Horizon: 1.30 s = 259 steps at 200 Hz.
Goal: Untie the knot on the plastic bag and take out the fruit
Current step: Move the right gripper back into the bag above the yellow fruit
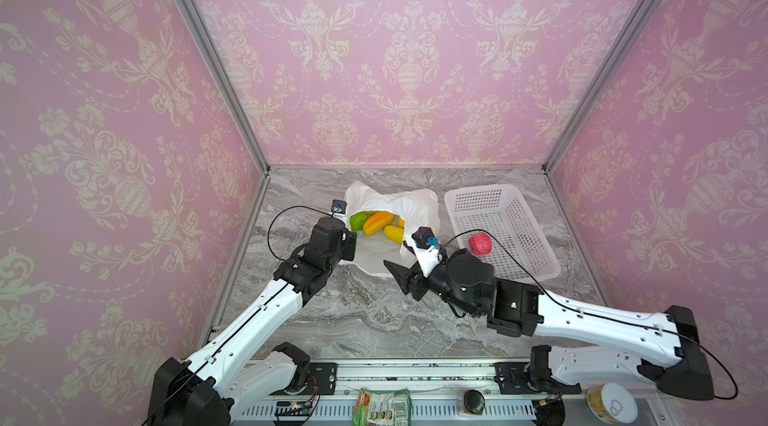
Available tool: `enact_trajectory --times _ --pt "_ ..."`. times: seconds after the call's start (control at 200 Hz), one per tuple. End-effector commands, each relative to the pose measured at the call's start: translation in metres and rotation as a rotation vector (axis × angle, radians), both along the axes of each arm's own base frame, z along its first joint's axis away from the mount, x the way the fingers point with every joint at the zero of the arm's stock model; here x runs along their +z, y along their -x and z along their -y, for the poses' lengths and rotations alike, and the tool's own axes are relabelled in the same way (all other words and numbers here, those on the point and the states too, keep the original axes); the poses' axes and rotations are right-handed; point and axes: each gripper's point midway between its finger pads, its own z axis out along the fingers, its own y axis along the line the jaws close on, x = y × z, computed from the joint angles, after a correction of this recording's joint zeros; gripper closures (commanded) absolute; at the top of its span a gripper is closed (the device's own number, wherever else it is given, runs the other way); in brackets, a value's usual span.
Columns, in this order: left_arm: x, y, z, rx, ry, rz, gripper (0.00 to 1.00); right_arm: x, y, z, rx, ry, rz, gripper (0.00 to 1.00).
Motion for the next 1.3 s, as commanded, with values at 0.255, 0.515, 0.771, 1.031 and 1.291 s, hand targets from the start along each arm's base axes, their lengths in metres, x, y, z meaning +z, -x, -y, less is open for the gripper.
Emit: enact_trajectory --times 0.255,0.515,0.771,1.031,1.291 --pt "-0.006 -0.001 -0.003 0.023 0.003 -0.013 1.0 -0.067 -0.03 -0.06 -0.072 -0.021 -0.125 0.57" --pt "0.001 0.001 -0.005 0.028 0.006 0.009 1.0 -0.126 -0.098 0.0 -0.394 0.005 -0.284 0.63" --pt "0.005 0.004 -0.001 -0.004 0.031 0.024 1.0 -0.153 -0.13 0.016 -0.551 0.213 -0.235 0.45" --pt "-0.002 0.002 0.001 -0.003 0.025 0.002 1.0 -0.162 -0.143 -0.015 -0.459 0.396 -0.162 0.41" --pt "0.002 0.002 -0.001 0.009 0.032 0.015 1.0 -0.184 -0.105 -0.055 -0.235 0.402 -0.003 0.4"
